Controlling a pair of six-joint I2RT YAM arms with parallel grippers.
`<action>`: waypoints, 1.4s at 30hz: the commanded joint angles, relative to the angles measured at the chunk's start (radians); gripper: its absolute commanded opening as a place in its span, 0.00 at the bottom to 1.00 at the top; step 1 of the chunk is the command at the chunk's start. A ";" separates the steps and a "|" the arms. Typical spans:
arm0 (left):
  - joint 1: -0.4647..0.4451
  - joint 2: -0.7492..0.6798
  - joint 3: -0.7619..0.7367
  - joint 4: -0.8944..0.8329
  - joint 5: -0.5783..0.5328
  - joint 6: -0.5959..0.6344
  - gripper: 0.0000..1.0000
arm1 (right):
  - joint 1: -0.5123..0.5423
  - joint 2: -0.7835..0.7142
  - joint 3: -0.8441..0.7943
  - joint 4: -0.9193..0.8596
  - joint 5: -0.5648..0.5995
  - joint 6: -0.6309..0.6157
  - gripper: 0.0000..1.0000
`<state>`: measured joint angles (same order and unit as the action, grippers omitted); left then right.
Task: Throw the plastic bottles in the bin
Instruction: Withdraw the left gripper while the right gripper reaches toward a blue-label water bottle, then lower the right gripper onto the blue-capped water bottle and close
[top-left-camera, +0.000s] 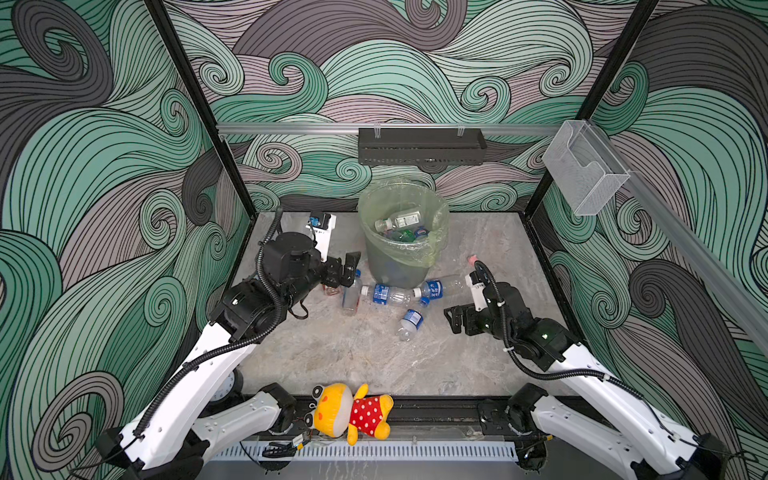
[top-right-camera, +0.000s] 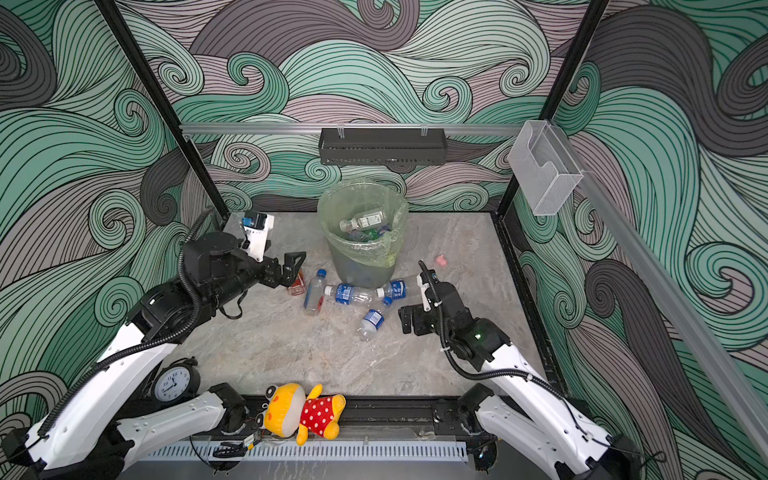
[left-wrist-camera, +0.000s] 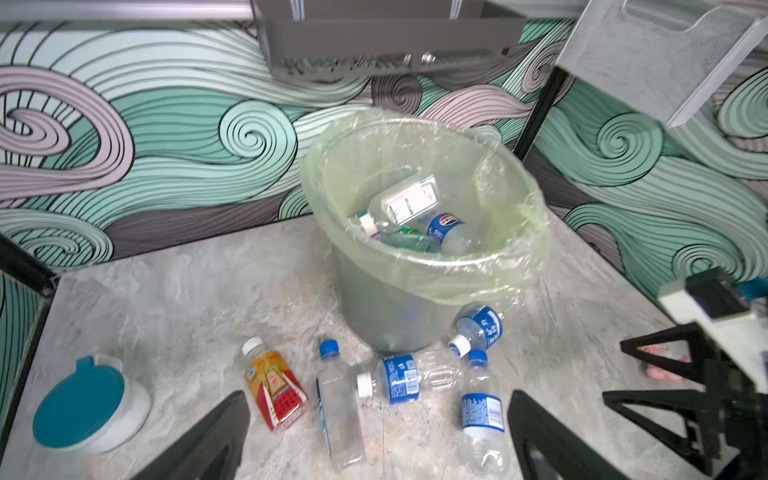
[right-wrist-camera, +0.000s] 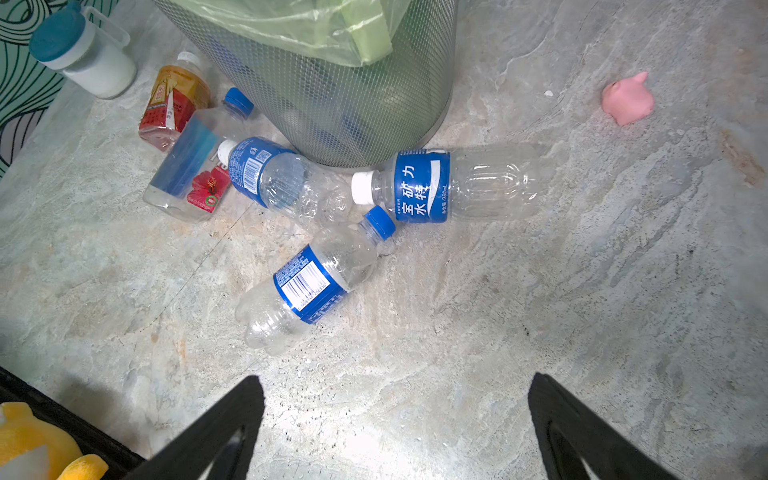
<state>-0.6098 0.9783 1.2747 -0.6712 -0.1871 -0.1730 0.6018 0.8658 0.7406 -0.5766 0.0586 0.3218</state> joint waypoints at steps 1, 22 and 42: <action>0.009 -0.050 -0.069 -0.035 -0.074 -0.047 0.99 | 0.000 0.041 0.042 0.016 -0.050 0.025 0.99; 0.013 -0.225 -0.251 -0.100 -0.137 -0.096 0.99 | 0.131 0.269 0.069 0.102 0.020 0.371 0.93; 0.014 -0.271 -0.307 -0.137 -0.125 -0.081 0.99 | 0.183 0.625 0.184 0.208 0.074 0.494 0.86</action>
<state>-0.6033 0.7242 0.9680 -0.7746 -0.3038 -0.2554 0.7780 1.4754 0.9009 -0.3862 0.0998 0.7925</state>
